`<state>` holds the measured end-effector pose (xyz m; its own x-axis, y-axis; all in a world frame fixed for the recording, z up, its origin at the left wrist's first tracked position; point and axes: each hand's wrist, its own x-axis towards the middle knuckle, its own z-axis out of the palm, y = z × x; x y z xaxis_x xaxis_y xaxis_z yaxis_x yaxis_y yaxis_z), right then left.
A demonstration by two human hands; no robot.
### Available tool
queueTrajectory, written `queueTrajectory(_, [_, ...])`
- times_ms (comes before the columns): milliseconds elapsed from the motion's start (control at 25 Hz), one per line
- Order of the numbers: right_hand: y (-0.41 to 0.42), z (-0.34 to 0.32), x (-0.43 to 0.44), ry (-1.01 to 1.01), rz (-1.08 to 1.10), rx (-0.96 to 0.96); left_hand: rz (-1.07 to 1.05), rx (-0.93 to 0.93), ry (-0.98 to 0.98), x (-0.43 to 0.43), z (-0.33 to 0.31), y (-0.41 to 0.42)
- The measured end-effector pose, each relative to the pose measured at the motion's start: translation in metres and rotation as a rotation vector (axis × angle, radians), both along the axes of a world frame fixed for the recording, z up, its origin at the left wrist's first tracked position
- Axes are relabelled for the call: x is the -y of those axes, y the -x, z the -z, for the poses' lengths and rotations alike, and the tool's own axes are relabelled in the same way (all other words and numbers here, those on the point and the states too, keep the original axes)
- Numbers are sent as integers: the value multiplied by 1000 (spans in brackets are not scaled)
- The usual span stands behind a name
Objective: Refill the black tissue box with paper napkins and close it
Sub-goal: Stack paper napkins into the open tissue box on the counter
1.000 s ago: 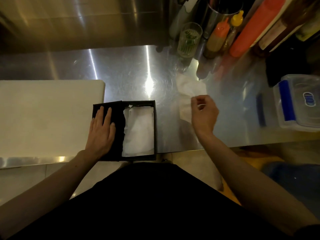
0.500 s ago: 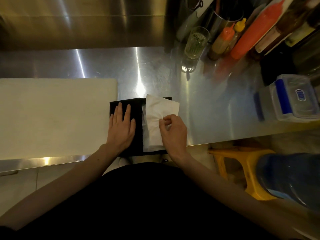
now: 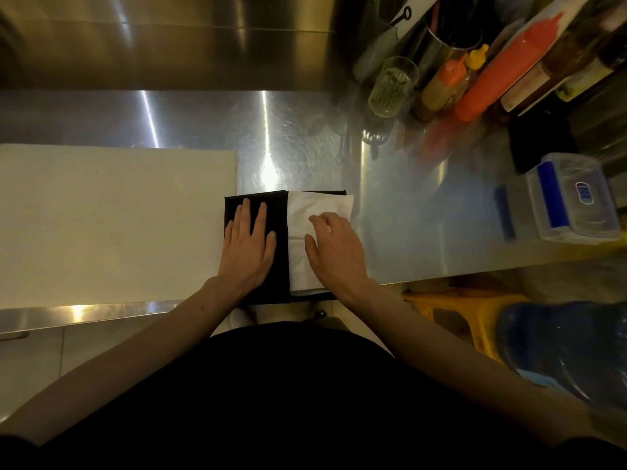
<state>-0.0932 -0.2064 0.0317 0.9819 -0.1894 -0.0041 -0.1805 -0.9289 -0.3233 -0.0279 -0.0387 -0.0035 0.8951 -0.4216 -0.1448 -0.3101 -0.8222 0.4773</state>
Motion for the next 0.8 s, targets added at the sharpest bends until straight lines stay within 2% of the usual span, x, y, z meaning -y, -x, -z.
queueTrajectory(200, [-9, 29, -5, 68, -107, -283, 13, -12, -45, -6, 1, 2])
queueTrajectory(360, [-7, 43, -6, 94, -159, -420, 5, -25, -117, -8, 0, 3])
queueTrajectory(520, [-5, 50, -6, 116, -171, -417, -4, -72, -135, -11, -2, 6])
queueTrajectory(720, [-7, 47, -6, 64, -172, -438, -82, -152, -85, -11, -4, 10])
queueTrajectory(800, [-7, 41, -6, 15, -149, -390, -105, -178, -50, -13, -5, 10])
